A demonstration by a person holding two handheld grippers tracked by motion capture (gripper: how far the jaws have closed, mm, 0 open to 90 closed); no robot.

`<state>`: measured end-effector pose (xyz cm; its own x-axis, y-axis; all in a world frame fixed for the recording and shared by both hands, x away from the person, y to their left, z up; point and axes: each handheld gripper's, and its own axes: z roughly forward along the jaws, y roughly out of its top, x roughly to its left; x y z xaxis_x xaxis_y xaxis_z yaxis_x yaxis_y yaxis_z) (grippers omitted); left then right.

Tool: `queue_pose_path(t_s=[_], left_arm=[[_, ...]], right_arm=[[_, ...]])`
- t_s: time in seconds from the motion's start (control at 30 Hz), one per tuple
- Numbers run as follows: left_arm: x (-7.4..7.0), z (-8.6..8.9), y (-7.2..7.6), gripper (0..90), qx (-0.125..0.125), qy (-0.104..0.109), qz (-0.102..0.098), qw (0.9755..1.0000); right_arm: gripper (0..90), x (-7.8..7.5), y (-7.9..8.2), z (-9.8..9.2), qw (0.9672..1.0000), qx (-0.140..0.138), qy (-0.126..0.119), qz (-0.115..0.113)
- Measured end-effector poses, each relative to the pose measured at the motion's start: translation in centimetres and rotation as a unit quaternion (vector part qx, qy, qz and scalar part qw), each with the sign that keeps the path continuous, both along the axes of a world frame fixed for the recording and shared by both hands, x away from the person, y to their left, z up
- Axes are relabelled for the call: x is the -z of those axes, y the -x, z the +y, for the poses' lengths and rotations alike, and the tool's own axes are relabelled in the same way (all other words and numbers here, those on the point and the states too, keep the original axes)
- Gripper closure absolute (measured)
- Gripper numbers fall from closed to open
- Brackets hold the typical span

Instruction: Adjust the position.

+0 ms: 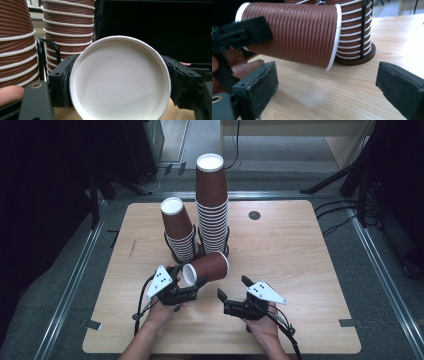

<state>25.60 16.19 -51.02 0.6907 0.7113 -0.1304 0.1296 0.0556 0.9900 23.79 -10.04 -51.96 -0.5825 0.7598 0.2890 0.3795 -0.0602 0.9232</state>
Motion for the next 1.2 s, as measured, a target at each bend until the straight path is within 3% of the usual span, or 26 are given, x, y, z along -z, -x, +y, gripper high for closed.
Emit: queue_pose_path(t_s=[0.3,0.53,0.63,0.8,0.9,0.97,1.0,1.07,1.2], left_arm=[[0.0,-0.1,0.0,22.1,-0.001,-0.002,-0.001,1.0],[0.0,-0.2,-0.1,22.0,-0.002,-0.002,-0.003,1.0],[0.1,-0.2,-0.1,22.0,-0.004,-0.003,-0.004,1.0],[0.1,-0.2,-0.1,22.0,-0.003,-0.001,-0.005,1.0],[0.1,-0.3,-0.1,22.0,-0.004,-0.001,-0.005,1.0],[0.1,-0.3,-0.1,22.0,-0.004,0.001,-0.005,1.0],[0.1,-0.3,-0.1,22.0,-0.004,0.001,-0.005,1.0],[0.1,-0.3,-0.1,22.0,-0.005,0.001,-0.006,1.0],[0.2,-0.4,0.0,22.0,-0.006,-0.003,-0.009,0.9999]], right_arm=[[2.2,-0.1,-0.5,0.1,0.9977,0.011,-0.052,0.042],[0.0,0.0,-1.0,-0.2,0.9926,0.023,-0.094,0.073],[0.0,-0.1,-1.3,-0.3,0.9881,0.036,-0.118,0.092],[0.0,-0.1,-1.4,-0.3,0.9838,0.042,-0.138,0.107],[0.0,-0.1,-1.5,-0.2,0.9799,0.057,-0.154,0.113],[0.0,-0.1,-1.6,-0.2,0.9753,0.058,-0.172,0.127],[0.0,-0.1,-1.6,-0.2,0.9753,0.058,-0.172,0.127],[0.0,-0.2,-1.6,-0.1,0.9721,0.061,-0.183,0.133],[0.0,-0.2,-1.8,0.0,0.9591,0.072,-0.224,0.157]])
